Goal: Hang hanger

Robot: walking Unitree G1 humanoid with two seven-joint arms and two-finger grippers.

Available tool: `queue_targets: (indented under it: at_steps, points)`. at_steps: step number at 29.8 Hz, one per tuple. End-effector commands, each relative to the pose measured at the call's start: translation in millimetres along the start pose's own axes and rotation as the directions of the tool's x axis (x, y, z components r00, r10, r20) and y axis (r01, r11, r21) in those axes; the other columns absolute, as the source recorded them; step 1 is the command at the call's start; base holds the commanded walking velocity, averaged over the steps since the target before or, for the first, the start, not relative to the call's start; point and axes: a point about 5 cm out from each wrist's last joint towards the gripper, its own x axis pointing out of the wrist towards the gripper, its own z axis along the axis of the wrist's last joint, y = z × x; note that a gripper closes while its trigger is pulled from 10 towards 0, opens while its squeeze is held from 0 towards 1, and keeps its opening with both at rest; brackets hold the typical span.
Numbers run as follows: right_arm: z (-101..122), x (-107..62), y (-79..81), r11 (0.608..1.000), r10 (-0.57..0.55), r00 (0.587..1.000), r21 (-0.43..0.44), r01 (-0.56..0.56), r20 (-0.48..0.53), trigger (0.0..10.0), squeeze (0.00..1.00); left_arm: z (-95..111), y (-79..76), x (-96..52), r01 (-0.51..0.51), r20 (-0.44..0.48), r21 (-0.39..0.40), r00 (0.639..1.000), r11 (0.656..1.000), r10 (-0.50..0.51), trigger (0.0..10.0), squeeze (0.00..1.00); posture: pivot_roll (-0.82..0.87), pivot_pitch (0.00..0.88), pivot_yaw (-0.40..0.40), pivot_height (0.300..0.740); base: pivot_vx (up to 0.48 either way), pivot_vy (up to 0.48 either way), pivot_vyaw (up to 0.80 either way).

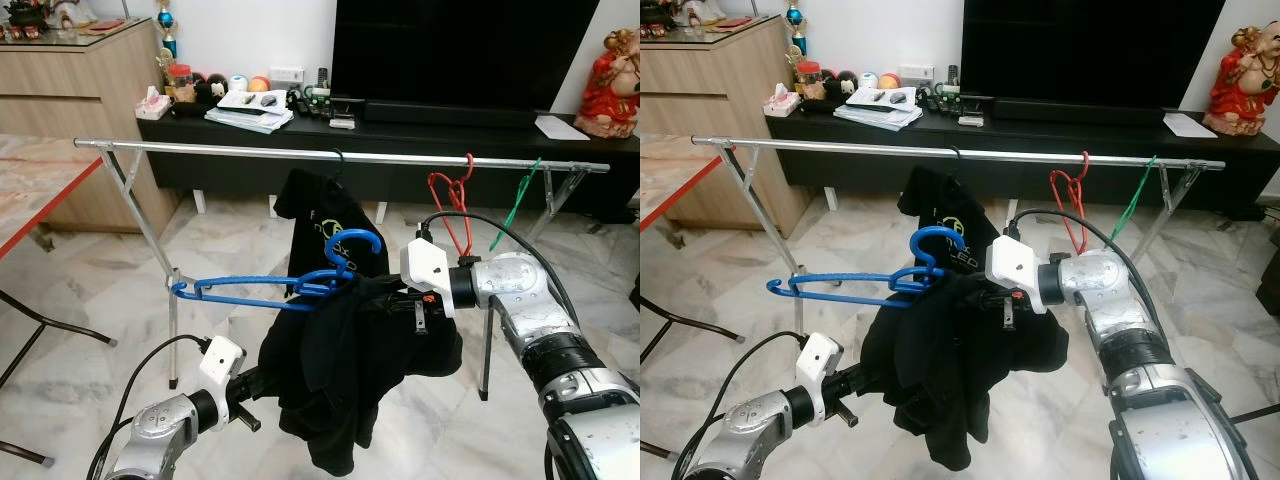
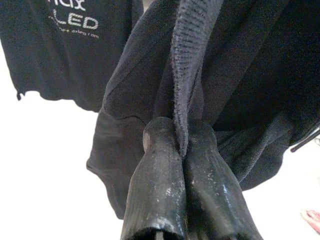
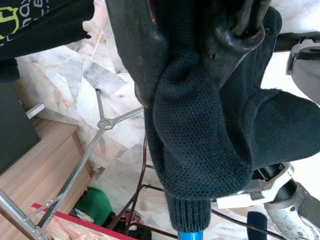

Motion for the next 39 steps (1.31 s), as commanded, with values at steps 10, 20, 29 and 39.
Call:
queue_targets:
  at_steps: [10,20,29,39]
  points:
    - [-0.6,-1.5,-1.8,1.0,-0.028,1.0,-0.004,0.028,-0.007,0.0,0.0,-10.8,8.8,-5.0,-0.077,-0.097,0.039,0.992,0.996,0.081,0.0,0.0,0.03,0.006,-0.056,0.74,0.0,0.0,0.0]
    - [-56.6,-21.7,25.8,1.0,0.004,0.94,0.014,0.0,-0.342,0.0,0.0,-31.3,22.9,-20.8,-0.238,-0.232,0.098,0.939,0.966,0.254,0.0,0.0,0.03,0.013,-0.056,0.74,0.0,0.0,0.0]
    - [-71.1,-36.4,34.8,0.999,0.017,0.917,0.038,-0.002,-0.399,0.0,0.0,-38.9,24.1,-23.4,-0.264,-0.274,0.109,0.919,0.958,0.284,0.0,0.0,0.03,0.014,-0.051,0.74,0.0,0.0,0.0]
    - [-88.5,-47.6,44.2,0.999,0.04,0.834,0.014,-0.038,-0.55,0.0,0.0,-40.6,25.1,-24.3,-0.269,-0.291,0.12,0.911,0.956,0.293,0.0,0.0,0.03,0.018,-0.047,0.74,0.0,0.0,0.0]
